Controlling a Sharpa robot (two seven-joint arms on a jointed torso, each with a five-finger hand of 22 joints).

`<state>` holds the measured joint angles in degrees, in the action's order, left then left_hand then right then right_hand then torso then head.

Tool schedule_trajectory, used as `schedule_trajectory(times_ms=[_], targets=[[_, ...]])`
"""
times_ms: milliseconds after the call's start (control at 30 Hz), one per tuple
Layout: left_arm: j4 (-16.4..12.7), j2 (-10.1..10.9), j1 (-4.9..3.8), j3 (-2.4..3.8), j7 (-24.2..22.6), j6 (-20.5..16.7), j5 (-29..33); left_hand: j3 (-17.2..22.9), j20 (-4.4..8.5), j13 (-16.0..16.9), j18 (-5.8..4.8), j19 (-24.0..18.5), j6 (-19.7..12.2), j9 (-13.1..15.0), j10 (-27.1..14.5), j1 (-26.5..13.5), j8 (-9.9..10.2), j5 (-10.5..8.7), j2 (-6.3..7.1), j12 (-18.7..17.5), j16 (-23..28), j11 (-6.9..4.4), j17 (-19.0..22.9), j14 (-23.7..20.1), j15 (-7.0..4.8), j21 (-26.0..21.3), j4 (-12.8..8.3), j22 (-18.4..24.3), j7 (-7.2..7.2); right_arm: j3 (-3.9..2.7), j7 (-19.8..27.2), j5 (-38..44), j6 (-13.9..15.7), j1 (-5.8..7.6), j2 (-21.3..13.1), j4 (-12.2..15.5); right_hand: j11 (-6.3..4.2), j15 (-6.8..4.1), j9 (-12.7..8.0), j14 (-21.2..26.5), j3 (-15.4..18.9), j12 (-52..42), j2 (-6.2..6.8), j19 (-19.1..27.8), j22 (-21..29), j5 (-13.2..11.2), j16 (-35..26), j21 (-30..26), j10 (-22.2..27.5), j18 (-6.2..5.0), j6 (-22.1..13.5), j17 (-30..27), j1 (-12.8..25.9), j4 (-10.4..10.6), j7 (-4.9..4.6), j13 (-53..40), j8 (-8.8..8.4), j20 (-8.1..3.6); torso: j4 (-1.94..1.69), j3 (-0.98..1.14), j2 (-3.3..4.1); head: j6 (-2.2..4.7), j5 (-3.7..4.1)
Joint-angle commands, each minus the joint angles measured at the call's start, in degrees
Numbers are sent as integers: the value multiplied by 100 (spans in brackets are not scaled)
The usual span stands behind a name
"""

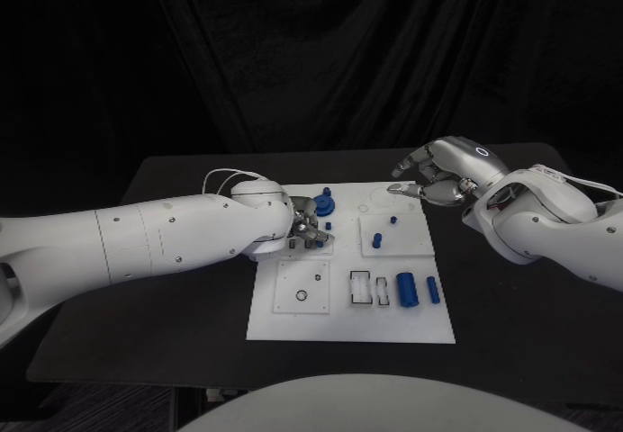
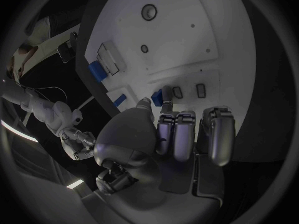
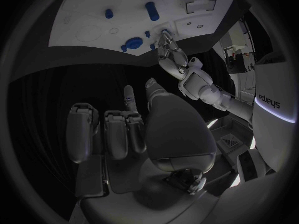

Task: Assemble the parts on the task board

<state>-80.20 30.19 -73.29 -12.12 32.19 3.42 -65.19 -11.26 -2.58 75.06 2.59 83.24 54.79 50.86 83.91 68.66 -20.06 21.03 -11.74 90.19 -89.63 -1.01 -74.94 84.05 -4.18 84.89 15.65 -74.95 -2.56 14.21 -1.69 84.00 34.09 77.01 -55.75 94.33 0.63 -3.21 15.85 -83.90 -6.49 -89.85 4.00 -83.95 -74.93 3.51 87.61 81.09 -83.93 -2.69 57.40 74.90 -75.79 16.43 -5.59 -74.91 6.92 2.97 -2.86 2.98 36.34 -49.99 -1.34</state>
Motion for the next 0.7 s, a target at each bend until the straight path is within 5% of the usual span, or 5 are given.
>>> schedule_trajectory(times_ms=[33, 367, 567, 700], targets=[[-1, -18, 12, 3, -59, 62, 6, 50, 34, 1494, -1, 7, 52, 14, 609, 70, 51, 102, 6, -19, -37, -42, -1506, 595, -7, -40, 5, -543, 9, -4, -115, 9, -51, -15, -3, 9, 40, 36, -7, -535, -12, -11, -31, -236, -1223, 23, -24, -20, -603, 53, 46, 1182, -12, 7, -2, -1504, -40, 34, -4, -2, 7, -1, 2], [-3, -35, 20, 3, -62, 30, 6, 373, 56, 1494, 2, 5, 86, 82, 609, 331, 205, 486, 109, -19, -37, -68, -1506, 595, -31, -61, -76, -548, 35, -4, -108, 9, -89, -16, 10, 5, 42, 38, -34, -534, -16, 3, -53, -226, -1215, 227, -27, -44, -590, 47, 61, 1177, -81, -6, -5, -1488, -62, 40, -8, -5, 1, -1, 6], [0, -14, 23, 3, -44, 35, 6, 747, 70, 1494, 3, 5, 141, 156, 609, 421, 310, 878, 298, -19, -37, -80, -1506, 595, -43, -77, -57, -556, 46, -4, -112, 9, -119, -18, 12, 1, 43, 39, -41, -532, -18, 6, -65, -224, -1213, 282, -34, -48, -587, 46, 71, 1167, -96, -6, -4, -1484, -67, 41, -11, -3, 0, -1, 25], [-14, 9, 24, 3, -21, 1, 6, 962, 76, 1494, 4, 4, 163, 200, 609, 452, 348, 942, 404, -19, -37, -87, -1506, 595, -48, -86, -56, -558, 53, -4, -115, 9, -131, -21, 6, -3, 42, 39, -45, -531, -18, 9, -70, -220, -1211, 310, -35, -57, -584, 44, 76, 1166, -105, -6, -4, -1481, -69, 42, -15, -2, 1, -1, 31]])
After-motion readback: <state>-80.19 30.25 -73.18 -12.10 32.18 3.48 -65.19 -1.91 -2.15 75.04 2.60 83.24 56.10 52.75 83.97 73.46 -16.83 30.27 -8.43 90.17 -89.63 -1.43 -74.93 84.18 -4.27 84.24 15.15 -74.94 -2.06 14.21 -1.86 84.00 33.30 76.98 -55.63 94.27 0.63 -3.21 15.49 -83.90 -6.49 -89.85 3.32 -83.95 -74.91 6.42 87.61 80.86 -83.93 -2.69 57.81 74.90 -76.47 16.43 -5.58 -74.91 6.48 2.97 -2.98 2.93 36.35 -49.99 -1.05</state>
